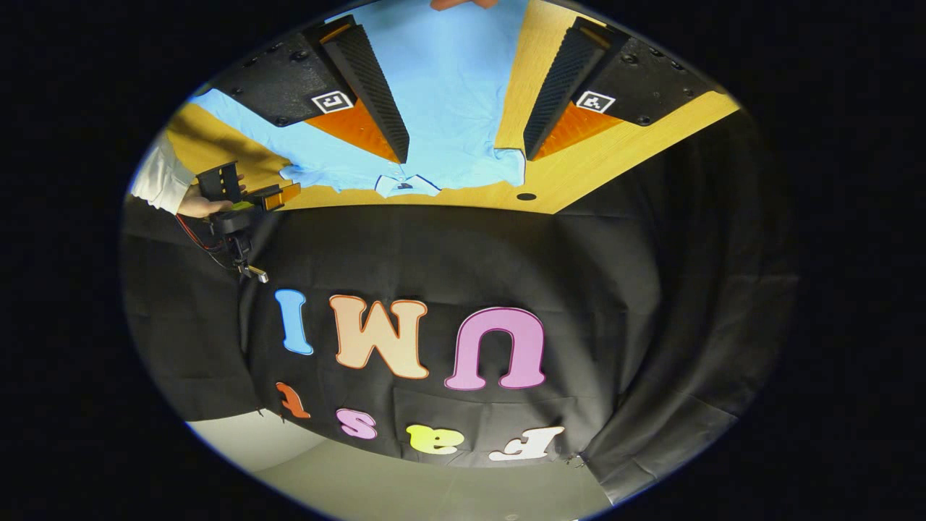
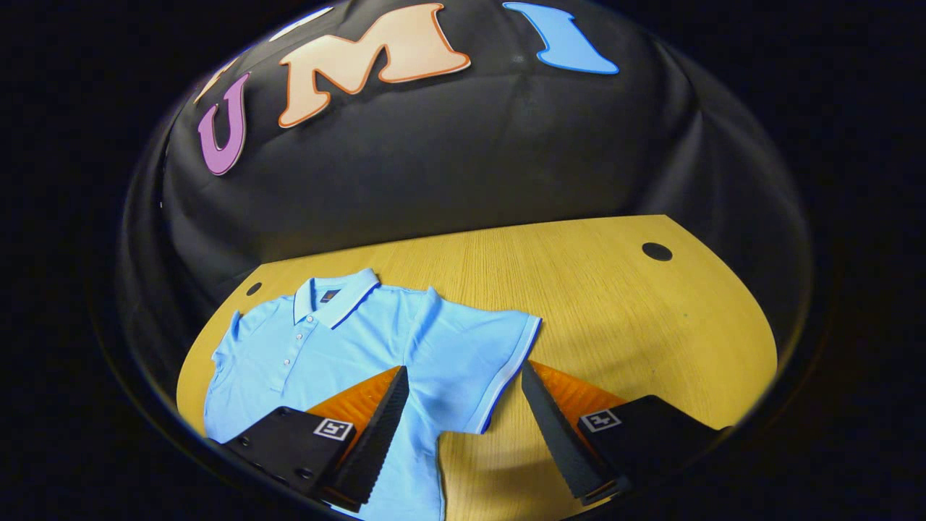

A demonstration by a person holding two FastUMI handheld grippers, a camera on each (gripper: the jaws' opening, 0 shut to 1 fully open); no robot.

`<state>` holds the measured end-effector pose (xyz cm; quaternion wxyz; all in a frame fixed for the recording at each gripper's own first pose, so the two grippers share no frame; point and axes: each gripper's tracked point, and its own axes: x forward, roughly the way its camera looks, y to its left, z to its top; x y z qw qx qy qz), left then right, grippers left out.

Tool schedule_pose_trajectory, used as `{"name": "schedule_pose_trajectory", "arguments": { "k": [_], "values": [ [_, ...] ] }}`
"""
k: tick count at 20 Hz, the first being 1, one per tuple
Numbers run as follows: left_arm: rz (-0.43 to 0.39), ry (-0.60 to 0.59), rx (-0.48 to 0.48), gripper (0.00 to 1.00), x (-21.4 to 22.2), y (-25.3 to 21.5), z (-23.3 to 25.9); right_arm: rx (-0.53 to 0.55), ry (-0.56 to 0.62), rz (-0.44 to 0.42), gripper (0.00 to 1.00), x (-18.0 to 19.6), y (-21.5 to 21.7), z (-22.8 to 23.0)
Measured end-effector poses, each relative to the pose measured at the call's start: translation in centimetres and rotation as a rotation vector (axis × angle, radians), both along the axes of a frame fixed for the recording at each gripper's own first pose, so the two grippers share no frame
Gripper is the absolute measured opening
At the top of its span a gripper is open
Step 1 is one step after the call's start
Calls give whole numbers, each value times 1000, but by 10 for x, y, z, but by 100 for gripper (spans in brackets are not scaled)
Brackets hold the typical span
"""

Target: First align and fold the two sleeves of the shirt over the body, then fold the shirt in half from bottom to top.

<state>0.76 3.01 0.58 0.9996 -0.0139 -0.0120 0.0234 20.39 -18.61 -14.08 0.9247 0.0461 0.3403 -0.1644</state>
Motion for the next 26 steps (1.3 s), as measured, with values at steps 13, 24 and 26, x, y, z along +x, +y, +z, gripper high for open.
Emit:
{"name": "schedule_pose_trajectory", "arguments": {
  "k": [13,24,26],
  "values": [
    [-27,4,-33,95,4,-5,-4,-35,72,-17,65,2,-15,-37],
    [-32,-6,-24,95,3,-6,-1,16,32,-6,10,8,-1,-22],
    [-37,-1,-24,95,3,-7,-3,19,-26,3,3,18,8,-4]
  ]
}}
